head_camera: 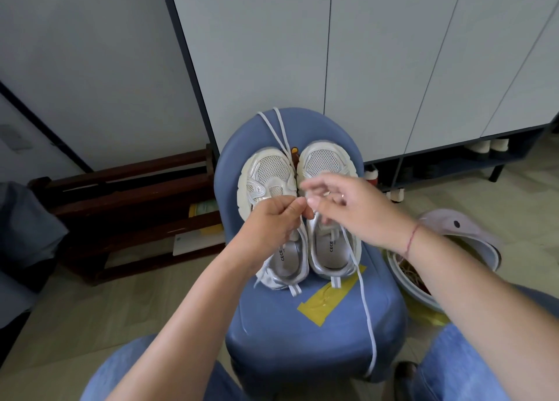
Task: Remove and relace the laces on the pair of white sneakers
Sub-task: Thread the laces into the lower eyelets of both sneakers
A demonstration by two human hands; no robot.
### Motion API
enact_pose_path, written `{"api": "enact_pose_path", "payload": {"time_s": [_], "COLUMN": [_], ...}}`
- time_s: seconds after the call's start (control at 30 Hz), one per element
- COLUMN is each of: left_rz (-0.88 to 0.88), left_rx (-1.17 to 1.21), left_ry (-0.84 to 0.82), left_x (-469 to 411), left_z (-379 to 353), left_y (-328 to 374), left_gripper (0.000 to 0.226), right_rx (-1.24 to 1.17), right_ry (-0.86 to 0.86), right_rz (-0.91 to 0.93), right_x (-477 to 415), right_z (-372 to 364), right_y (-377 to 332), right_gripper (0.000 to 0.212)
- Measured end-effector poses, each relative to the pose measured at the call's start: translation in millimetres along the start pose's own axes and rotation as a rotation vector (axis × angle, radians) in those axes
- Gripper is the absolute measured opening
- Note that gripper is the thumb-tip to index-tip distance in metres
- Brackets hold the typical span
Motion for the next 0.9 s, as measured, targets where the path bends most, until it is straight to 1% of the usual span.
{"api": "enact_pose_path", "payload": {"time_s": [0.03,0.07,0.13,0.23,0.27,0.3,0.33,0.37,0.4,0.47,0.53,0.57,0.6,0.63,0.7,0.8,0.83,0.9], "left_rz": [-0.002,-0.002,-0.003,-0.006,-0.004,-0.003,-0.001,-0.001,-0.001,0.002,0.000,-0.005,-0.008,-0.008,-0.004,-0.003,-0.004,-0.006], "left_rx": [0.000,-0.004,-0.014,-0.010,-0.001,0.007,0.014,0.016,0.014,0.010,0.027,0.041,0.049,0.047,0.027,0.016,0.011,0.007], "left_ry": [-0.008,-0.015,-0.012,0.016,0.021,0.022,0.019,0.012,0.004,-0.007,-0.020,-0.029,-0.037,-0.040,-0.034,-0.044,-0.052,-0.066], "left_x": [0,0,-1,-3,-3,-3,-4,-4,-4,-4,-5,-5,-5,-5,-5,-6,-6,-7], "left_z": [-1,-2,0,8,10,10,10,8,5,-1,-7,-9,-10,-11,-8,-4,-4,-3], "left_y": [0,0,-1,-2,-2,-2,-2,-3,-3,-3,-2,-1,0,0,-1,-2,-2,-2], "left_gripper": [0.033,0.033,0.033,0.033,0.033,0.033,0.033,0.033,0.033,0.033,0.033,0.032,0.032,0.032,0.032,0.032,0.032,0.031], "right_rx": [0.073,0.136,0.186,0.092,0.046,0.029,0.054,0.106,0.167,0.191,0.080,0.026,0.005,0.015,0.074,0.071,0.057,0.057], "right_ry": [0.011,0.064,0.235,0.589,0.679,0.729,0.740,0.716,0.645,0.381,0.076,-0.014,-0.041,-0.012,0.131,0.364,0.410,0.419], "right_rz": [0.016,0.022,-0.023,-0.240,-0.320,-0.382,-0.409,-0.396,-0.353,-0.202,-0.113,-0.088,-0.067,-0.053,-0.059,-0.154,-0.181,-0.202], "right_x": [1,-1,-3,7,14,19,22,21,16,4,0,1,1,0,-4,-1,0,-3], "right_z": [-2,4,33,94,109,118,122,122,114,75,21,2,-7,-5,19,60,68,70], "right_y": [-1,3,20,62,77,88,94,91,82,53,28,22,20,19,27,47,53,60], "right_gripper": [0.013,0.010,0.012,0.017,0.020,0.019,0.014,0.009,0.013,0.024,0.024,0.021,0.016,0.011,0.006,0.010,0.010,0.009]}}
Point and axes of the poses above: each hand's wrist, its own x-axis away from the middle knuckle, its own z-axis out of the back of the hand, y = z × x, the point moved 10 cm from there along -x, towards the middle knuckle, and after that the axes turned 3 degrees about x, right-handed, at the moved point
